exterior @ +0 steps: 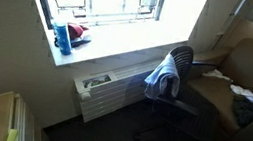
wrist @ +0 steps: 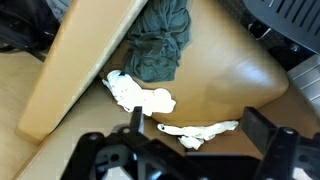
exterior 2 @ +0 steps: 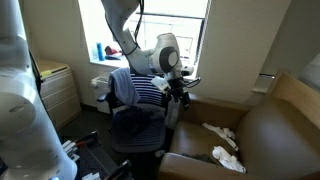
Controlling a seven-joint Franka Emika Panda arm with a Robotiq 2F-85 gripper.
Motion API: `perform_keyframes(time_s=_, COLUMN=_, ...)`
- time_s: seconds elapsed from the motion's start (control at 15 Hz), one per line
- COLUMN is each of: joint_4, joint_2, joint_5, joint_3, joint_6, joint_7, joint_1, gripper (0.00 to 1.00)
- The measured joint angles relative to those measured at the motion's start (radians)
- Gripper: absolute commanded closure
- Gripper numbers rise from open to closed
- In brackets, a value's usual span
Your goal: Move the black cloth from the brown couch to the black chair then move the blue cloth from the black chair to the brown couch
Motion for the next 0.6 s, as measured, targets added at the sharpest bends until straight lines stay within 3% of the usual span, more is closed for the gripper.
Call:
perform_keyframes(time_s=0.2, joint_4=0.041, joint_2=0.08, joint_5=0.057, joint_3=-0.032, joint_6=-0.001, joint_7=0.126, joint_1=0.041, gripper=0.0)
perform_keyframes(time_s=0.6, joint_4=0.294, joint_2=0.471, joint_5=0.413, joint_3=-0.066, joint_6=0.027, joint_7=0.202, joint_1=0.073, gripper=0.0)
